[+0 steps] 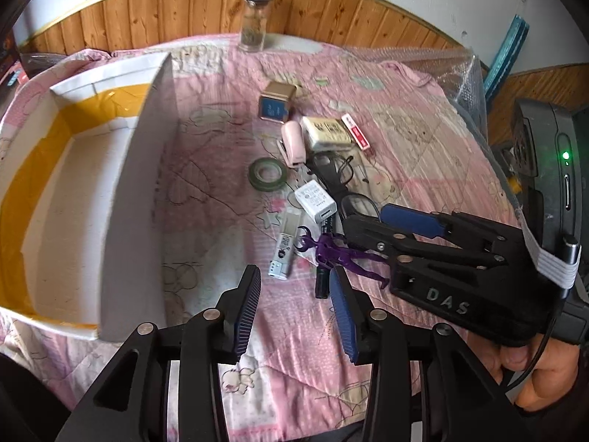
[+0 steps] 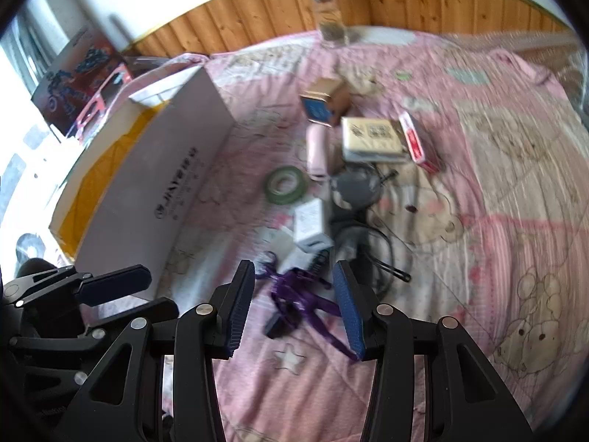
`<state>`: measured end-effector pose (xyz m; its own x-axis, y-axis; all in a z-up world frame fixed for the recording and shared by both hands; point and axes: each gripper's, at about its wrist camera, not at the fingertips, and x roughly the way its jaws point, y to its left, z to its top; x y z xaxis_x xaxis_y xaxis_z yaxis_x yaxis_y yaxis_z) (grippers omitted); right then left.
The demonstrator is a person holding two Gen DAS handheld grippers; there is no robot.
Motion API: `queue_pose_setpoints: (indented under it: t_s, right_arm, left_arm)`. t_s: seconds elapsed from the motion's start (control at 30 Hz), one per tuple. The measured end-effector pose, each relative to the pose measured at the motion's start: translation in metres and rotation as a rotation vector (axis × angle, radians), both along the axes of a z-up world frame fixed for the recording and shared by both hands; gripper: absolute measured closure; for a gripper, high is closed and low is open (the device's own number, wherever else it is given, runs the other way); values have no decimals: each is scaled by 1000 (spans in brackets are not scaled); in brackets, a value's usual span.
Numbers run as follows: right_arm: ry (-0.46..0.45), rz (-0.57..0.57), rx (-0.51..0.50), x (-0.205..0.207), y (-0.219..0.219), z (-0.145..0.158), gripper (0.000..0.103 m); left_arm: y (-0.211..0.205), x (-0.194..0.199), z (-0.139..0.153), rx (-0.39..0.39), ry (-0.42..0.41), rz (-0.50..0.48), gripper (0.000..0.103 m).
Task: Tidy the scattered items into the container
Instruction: 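Reach the left tool to the white tube while the right tool reaches the white charger, then close the left tool on the white tube while the right tool grasps the white charger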
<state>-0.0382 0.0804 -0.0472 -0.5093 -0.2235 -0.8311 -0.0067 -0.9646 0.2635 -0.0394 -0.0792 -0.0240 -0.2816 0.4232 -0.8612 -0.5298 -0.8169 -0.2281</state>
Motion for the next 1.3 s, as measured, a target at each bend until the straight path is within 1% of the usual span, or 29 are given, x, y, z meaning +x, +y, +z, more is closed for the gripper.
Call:
queue_pose_setpoints:
  t_s: [0.1,0.23,0.37,0.47,0.5,0.53,0.7,0.77,0.87,0.93,1.0,1.07,1.13,1.17,1.2,1.23,1.27,1.3]
  right_arm:
    - [-16,-14,-29,0,8,-7,55]
    - [-30,-7,-42,1,11,-14,55]
    - [-52,3,-69,-2,16,-23,55]
    - [-57,17,-89,-9,19,-23,55]
    - [-54,23,-94,-13,19,-21,55]
    - [-50,31,-85,-15,19,-20,55]
    - [-70,90,-44,-30,16,-26,55]
    - [-72,119,-34,-36,13,-28,55]
    - [-52,163,-18,-44,6,-28,55]
    - [-42,203,3,-52,-2,-29,55]
    - [-55,236,22,-61,-9,-37,55]
    - [-69,252,23,-68,-13,-46,60]
    - [-90,278,40,-71,-15,-56,71]
    - [-88,280,38,-71,-14,-58,71]
    - [-91,279,32,-71,-12,-58,77]
    - [-94,273,34,-70,-8,-57,89]
    - [-95,264,38,-68,-3,-56,94]
    - [-95,251,30,-68,3,-56,99]
  left_arm:
    - [7,-3,-7,-4,-16,-7,62]
    - [16,-7,-18,-25,-28,-17,61]
    - [27,-15,-33,-61,-29,-25,61]
    - [30,-23,-43,-85,-34,-17,61]
    - [30,-26,-47,-105,-29,-16,61]
    - [32,-28,-50,-128,-22,-15,61]
    - [37,-34,-68,-165,-29,-17,61]
    - [40,-35,-75,-168,-37,-21,61]
    - [42,-38,-85,-160,-51,-22,62]
    - [37,-43,-92,-129,-79,0,64]
    - [30,-47,-92,-91,-89,26,64]
    - [29,-49,-92,-75,-92,28,64]
    - [31,-48,-93,-75,-75,18,64]
    - [32,-47,-93,-74,-64,11,64]
    - [33,-47,-93,-71,-54,4,63]
    - [33,-47,-94,-72,-45,1,64]
    - [32,-47,-94,-80,-33,8,66]
    - [29,-48,-94,-92,-22,31,77]
